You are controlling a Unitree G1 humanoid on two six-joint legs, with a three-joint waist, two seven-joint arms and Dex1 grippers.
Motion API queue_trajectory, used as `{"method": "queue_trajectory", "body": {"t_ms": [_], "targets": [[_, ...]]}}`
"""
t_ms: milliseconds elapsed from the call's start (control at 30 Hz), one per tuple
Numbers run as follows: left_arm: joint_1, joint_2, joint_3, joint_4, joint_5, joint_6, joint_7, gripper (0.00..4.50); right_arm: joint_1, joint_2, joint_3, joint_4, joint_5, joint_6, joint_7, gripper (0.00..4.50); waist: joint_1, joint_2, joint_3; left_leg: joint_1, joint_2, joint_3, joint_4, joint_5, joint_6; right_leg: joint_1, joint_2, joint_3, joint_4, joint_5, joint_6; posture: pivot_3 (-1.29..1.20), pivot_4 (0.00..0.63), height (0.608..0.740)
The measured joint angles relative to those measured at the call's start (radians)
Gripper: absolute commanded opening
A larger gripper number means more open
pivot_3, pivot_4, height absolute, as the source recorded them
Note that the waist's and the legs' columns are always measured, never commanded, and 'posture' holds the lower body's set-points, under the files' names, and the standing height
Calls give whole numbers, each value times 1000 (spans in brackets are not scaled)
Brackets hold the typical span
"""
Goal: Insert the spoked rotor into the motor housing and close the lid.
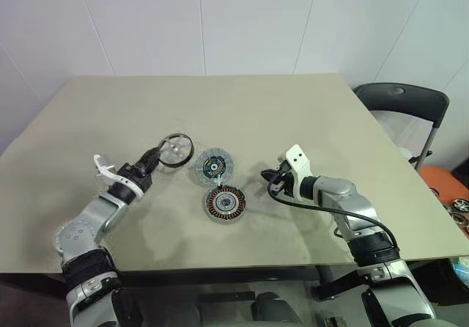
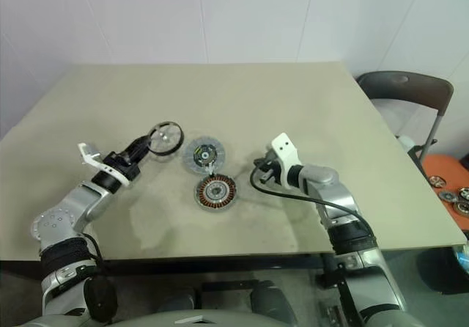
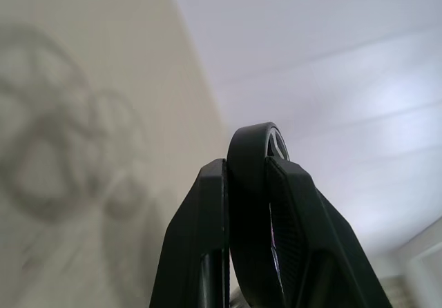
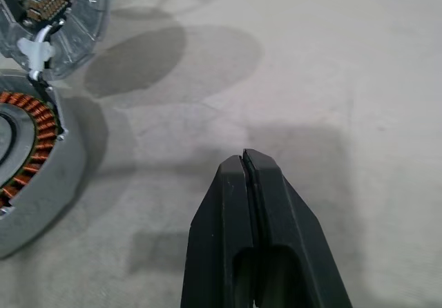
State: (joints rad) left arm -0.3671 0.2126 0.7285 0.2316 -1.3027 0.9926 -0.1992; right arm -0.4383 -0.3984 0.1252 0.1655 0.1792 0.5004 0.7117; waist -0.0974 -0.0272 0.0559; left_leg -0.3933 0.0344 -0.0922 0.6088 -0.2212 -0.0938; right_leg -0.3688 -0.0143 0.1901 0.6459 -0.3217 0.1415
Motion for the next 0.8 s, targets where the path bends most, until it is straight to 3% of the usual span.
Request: {"method": "queue_trajectory", "body": {"t_ms": [100,433,667,800], "targets": [[1,-1,-9,-20,-40,15,15,513,0,-15,-15,12,0,-7,1,0,2,-1,0,0,0,0,1,0,0,1,0,0,0,-1,-2,0,0,740],[1,-13,-217,-151,-121,141,-3,513,50,-146,-3,6,3,49,136,0,-1,-1,0,-1,0,0,-1,0,0,-1,0,0,-1,-1,-2,0,0,740],[59,87,-332,-212,-110,201,-90,513,120,-186,-4,-239,188,214,310,0,-5,-1,0,-1,0,0,-1,0,0,-1,0,0,-1,-3,1,0,0,740],[97,146,-381,-232,-63,204,-155,513,126,-213,-6,-328,251,268,339,0,0,-1,1,0,0,0,1,0,0,-4,0,0,-3,-4,0,0,0,740]]}}
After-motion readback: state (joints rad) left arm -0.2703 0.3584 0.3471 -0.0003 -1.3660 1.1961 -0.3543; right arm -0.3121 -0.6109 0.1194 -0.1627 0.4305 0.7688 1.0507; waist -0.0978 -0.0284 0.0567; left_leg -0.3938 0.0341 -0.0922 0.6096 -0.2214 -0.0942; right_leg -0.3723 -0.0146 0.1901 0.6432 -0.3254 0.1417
